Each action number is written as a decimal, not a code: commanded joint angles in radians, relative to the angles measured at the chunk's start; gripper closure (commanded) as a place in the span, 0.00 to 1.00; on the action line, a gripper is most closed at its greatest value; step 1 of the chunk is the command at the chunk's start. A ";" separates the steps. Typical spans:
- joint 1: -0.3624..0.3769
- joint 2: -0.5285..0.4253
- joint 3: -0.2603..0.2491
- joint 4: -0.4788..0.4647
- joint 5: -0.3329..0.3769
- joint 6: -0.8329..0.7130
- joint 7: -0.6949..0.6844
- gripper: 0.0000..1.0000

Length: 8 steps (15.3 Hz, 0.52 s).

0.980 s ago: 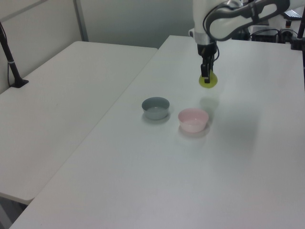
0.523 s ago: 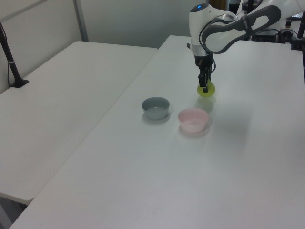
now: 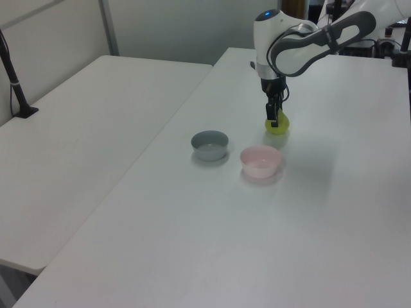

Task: Pick up a pear from the bowl
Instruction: 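Lower the pear onto the table and open the gripper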

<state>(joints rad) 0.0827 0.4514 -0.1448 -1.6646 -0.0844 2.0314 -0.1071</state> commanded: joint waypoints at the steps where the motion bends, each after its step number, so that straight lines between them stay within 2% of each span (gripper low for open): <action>1: 0.008 -0.016 -0.006 -0.006 -0.006 0.018 -0.005 0.04; 2: 0.006 -0.025 -0.006 -0.003 -0.006 0.012 -0.005 0.00; 8: 0.017 -0.150 0.001 0.015 -0.006 -0.117 -0.003 0.00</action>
<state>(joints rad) 0.0837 0.3979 -0.1447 -1.6385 -0.0844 2.0017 -0.1071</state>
